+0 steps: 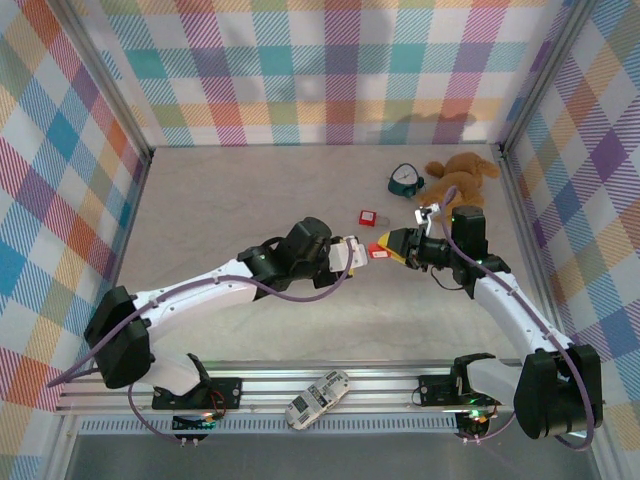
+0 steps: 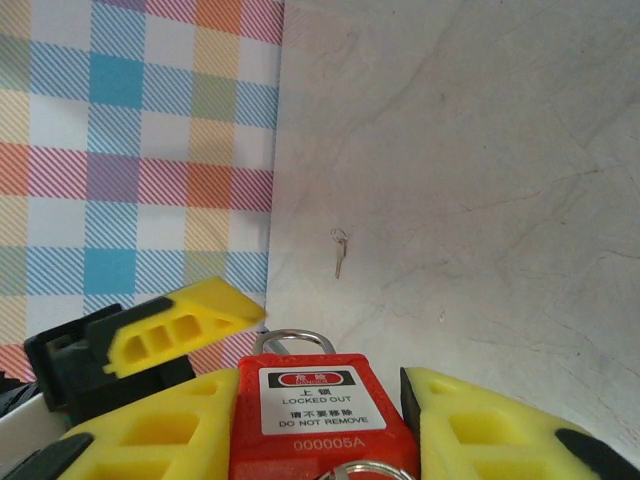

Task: Unlock with the key

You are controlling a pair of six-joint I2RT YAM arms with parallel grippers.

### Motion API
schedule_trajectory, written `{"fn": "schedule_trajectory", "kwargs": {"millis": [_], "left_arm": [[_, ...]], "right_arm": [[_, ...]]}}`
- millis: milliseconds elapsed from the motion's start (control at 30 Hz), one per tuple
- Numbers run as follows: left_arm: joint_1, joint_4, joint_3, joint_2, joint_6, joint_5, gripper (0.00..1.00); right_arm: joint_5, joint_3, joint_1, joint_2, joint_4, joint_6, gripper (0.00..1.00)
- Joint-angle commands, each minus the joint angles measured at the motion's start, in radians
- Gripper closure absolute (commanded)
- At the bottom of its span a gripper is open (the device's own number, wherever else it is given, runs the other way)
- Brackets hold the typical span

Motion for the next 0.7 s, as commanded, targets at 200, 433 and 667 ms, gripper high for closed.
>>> {"fn": "schedule_trajectory", "kwargs": {"millis": [200, 433, 667], "left_arm": [[0.017, 0.034, 0.036, 0.017, -0.015, 0.055, 0.60], [0.023, 0.020, 0.054, 0.047, -0.021, 0.068, 0.77], [0.032, 0.033, 0.045, 0.039, -0.033, 0.067, 0.97]], "right_arm": [[-0.058, -0.017, -0.004, -0.012, -0.002, -0.046, 0.65], [-0.062, -0.023, -0.001, -0.015, 0.016, -0.032, 0.66], [-0.049, -0.029, 0.001, -0.022, 0.013, -0.030, 0.67]]}}
